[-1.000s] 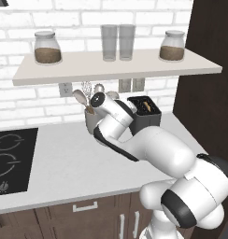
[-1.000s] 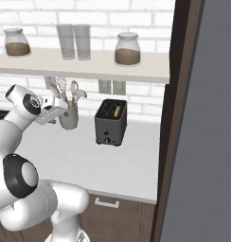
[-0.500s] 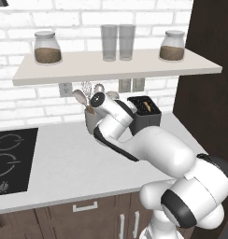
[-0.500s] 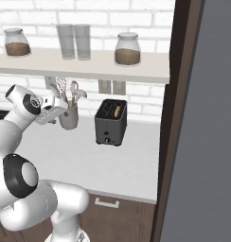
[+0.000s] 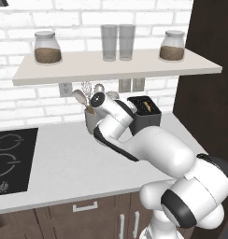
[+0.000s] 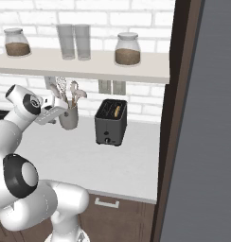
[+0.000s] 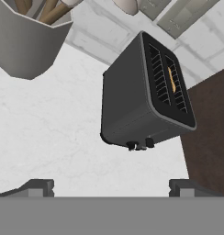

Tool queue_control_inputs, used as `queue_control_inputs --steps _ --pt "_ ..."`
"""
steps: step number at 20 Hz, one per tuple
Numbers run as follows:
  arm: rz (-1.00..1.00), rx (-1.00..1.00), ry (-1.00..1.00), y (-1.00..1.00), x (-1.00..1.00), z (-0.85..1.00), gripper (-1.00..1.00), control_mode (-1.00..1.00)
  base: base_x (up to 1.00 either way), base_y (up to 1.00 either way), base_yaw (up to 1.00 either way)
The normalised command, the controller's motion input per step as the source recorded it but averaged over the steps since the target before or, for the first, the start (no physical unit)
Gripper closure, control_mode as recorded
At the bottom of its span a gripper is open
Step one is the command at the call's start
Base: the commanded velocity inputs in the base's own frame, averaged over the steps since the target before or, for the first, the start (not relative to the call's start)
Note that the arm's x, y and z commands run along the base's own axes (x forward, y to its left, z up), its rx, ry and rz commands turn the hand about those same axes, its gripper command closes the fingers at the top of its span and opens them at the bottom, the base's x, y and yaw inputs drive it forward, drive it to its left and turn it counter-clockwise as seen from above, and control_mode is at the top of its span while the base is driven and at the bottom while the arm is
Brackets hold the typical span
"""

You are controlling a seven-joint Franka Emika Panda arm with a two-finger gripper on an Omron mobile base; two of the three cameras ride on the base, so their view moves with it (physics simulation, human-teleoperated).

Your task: Start the toaster. Once the lever pops up, take the bread to the plate on the dining counter.

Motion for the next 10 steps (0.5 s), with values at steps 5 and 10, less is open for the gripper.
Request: queue_control_inputs --steps 5,10 --pt "0.00 0.00 0.00 0.00 0.00 0.00 -1.00 -1.00 0.00 0.00 0.00" --pt "0.00 0.00 0.00 0.00 0.00 0.00 -1.00 -1.00 0.00 0.00 0.00"
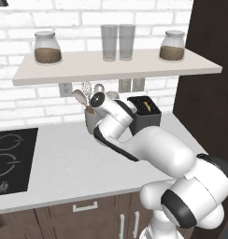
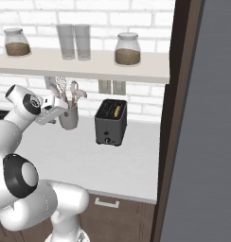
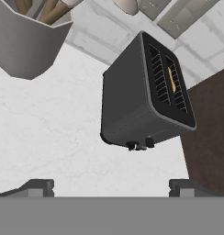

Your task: Start the toaster. Once the lever pops up, take the bread to the plate on the dining counter.

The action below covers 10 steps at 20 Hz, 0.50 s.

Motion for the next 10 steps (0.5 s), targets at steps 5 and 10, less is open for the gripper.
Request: queue_control_inputs --steps 5,10 --pt "0.00 0.00 0.00 0.00 0.00 0.00 -1.00 -1.00 0.00 0.00 0.00" --pt "0.00 0.00 0.00 0.00 0.00 0.00 -1.00 -1.00 0.00 0.00 0.00"
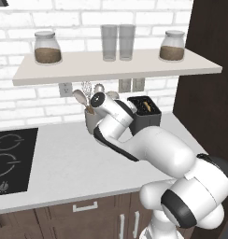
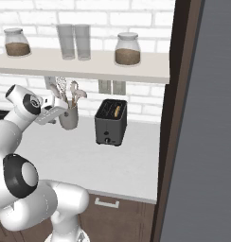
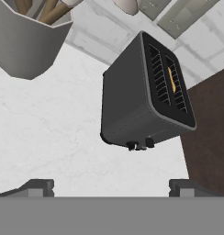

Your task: Start the toaster. Once the lever pops up, take the bread to the plate on the dining counter.

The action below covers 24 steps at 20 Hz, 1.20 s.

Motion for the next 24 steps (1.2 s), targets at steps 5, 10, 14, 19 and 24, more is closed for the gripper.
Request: queue_control_inputs --steps 5,10,14,19,24 --pt "0.00 0.00 0.00 0.00 0.00 0.00 -1.00 -1.00 0.00 0.00 0.00" --pt "0.00 0.00 0.00 0.00 0.00 0.00 -1.00 -1.00 0.00 0.00 0.00" --pt "0.00 0.00 0.00 0.00 0.00 0.00 -1.00 -1.00 0.00 0.00 0.00" --pt "0.00 0.00 0.00 0.00 0.00 0.00 -1.00 -1.00 0.00 0.00 0.00" --pt "0.00 0.00 0.00 0.00 0.00 0.00 -1.00 -1.00 0.00 0.00 0.00"
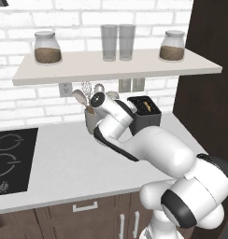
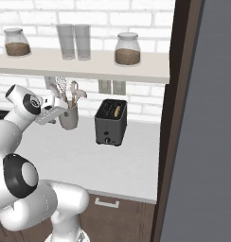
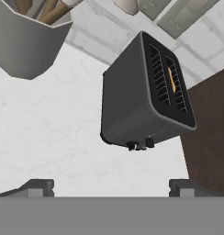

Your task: Start the toaster. Once the lever pops up, take the bread to the plate on the dining counter.

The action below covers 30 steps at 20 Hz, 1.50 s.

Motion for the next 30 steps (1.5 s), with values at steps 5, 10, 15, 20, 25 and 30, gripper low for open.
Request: queue_control_inputs --steps 5,10,15,20,25,30 --pt "0.00 0.00 0.00 0.00 0.00 0.00 -1.00 -1.00 0.00 0.00 0.00" --pt "0.00 0.00 0.00 0.00 0.00 0.00 -1.00 -1.00 0.00 0.00 0.00" --pt "0.00 0.00 0.00 0.00 0.00 0.00 -1.00 -1.00 0.00 0.00 0.00" --pt "0.00 0.00 0.00 0.00 0.00 0.00 -1.00 -1.00 0.00 0.00 0.00" --pt "0.00 0.00 0.00 0.00 0.00 0.00 -1.00 -1.00 0.00 0.00 0.00" --pt "0.00 0.00 0.00 0.00 0.00 0.00 -1.00 -1.00 0.00 0.00 0.00"
